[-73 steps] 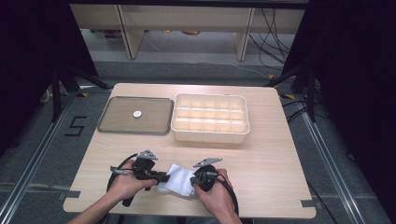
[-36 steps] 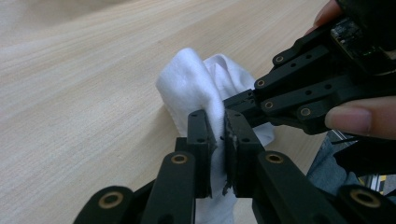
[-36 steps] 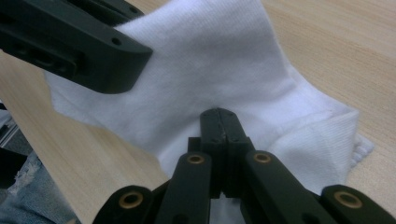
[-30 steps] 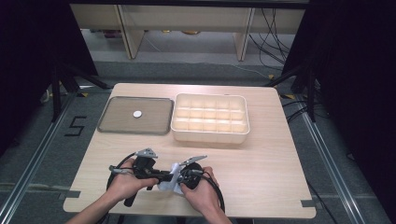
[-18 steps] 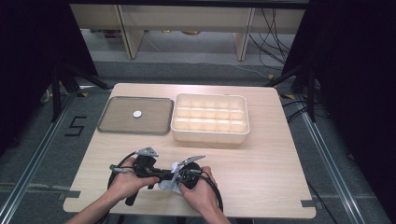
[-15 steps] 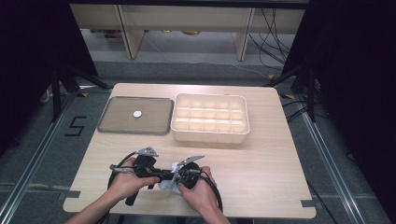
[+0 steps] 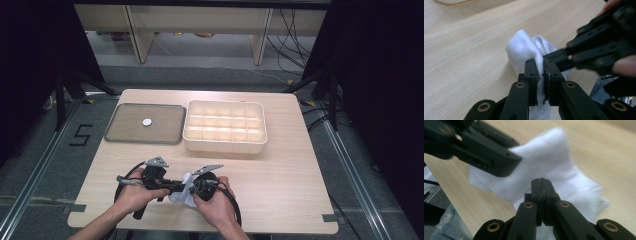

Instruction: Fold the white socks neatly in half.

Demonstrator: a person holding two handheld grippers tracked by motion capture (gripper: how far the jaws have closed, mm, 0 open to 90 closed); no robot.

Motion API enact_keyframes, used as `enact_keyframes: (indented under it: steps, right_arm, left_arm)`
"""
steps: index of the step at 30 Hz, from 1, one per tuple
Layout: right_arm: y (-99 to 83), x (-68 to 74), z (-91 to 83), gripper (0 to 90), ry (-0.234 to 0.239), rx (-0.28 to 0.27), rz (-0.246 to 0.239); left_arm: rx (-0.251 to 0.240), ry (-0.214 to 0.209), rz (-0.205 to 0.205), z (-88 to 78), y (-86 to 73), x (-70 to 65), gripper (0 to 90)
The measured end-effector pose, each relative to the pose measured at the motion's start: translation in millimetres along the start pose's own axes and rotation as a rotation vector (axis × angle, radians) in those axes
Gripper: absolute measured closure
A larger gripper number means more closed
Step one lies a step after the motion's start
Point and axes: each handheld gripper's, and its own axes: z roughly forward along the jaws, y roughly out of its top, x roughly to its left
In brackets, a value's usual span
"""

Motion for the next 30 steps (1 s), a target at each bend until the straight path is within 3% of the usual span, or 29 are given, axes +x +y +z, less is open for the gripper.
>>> enact_keyframes:
  steps: [4, 6, 13, 18, 20, 27, 28, 30]
  right_arm:
    - [2.4, -10.5, -20.2, 90.0, -0.023, -0.007, 0.029]
    - [0.4, -22.0, -29.8, 90.0, -0.076, -0.026, 0.034]
    - [-19.2, -47.7, -36.2, 90.0, -0.137, 0.022, 0.067]
    - [-26.1, -51.5, -30.0, 90.0, -0.121, 0.058, 0.074]
    - [-27.1, -49.5, -27.2, 90.0, -0.142, 0.071, 0.061]
    - [-27.0, -44.5, -20.3, 90.0, -0.121, 0.097, 0.075]
    - [-26.8, -44.4, -19.4, 90.0, -0.146, 0.104, 0.077]
    - [-26.6, -43.6, -18.9, 90.0, -0.110, 0.081, 0.056]
  left_arm:
    - [0.000, 0.000, 0.000, -0.4, -0.4, 0.5, 81.7]
    - [-0.002, 0.003, 0.000, -0.2, -0.5, 0.3, 81.7]
    - [-0.002, 0.003, 0.002, 0.4, 0.3, 0.3, 81.7]
    - [0.000, 0.006, 0.003, 0.2, 0.5, 0.1, 81.7]
    - [0.000, 0.007, 0.004, 0.1, 0.7, 0.0, 81.7]
    - [-0.005, 0.016, 0.008, 0.9, 1.8, -1.3, 81.7]
    - [-0.005, 0.016, 0.008, 1.0, 1.9, -1.4, 81.7]
    - [-0.004, 0.014, 0.008, 1.1, 2.2, -1.7, 81.7]
